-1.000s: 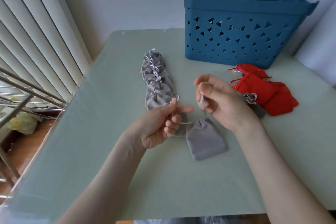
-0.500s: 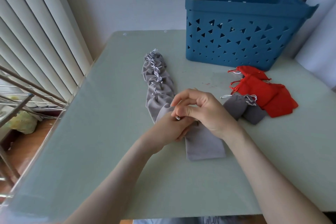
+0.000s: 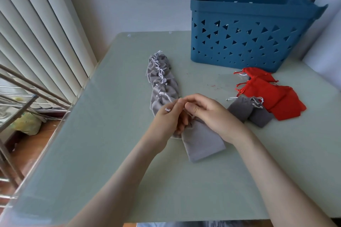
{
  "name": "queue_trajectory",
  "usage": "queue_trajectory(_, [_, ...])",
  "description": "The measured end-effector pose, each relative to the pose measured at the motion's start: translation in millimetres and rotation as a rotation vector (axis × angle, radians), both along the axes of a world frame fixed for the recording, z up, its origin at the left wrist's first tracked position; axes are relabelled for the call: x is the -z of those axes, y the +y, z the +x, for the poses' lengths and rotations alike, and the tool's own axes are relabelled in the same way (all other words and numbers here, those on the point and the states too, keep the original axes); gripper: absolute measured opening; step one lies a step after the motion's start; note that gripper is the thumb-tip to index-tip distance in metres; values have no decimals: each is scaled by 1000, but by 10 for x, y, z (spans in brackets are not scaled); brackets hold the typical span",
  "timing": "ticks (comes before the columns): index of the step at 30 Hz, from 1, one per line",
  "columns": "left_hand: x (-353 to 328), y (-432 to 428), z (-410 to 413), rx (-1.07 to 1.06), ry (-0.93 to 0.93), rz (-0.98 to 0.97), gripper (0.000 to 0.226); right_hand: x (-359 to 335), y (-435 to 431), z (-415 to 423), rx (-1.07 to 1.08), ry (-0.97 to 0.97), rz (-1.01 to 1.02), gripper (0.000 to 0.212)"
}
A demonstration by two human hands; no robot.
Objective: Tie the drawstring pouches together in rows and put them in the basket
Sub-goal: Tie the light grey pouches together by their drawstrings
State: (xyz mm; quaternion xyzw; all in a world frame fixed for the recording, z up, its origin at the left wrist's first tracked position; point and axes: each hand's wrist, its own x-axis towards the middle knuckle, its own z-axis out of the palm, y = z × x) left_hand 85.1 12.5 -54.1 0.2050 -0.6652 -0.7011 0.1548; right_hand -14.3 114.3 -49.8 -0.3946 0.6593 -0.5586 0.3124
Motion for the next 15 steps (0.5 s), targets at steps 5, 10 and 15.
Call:
queue_trajectory(5, [1,-47,-21,-103,83,13,40,30,12,-26,2,49,60,15])
queue_trajectory(10, [8,-83,-21,-140,106,50,38,-44,20,13,-22,-13,76,30])
queue_trajectory(15, [43,-104,-30,-127,111,83,32,-80,30,67,-112,-21,42,29])
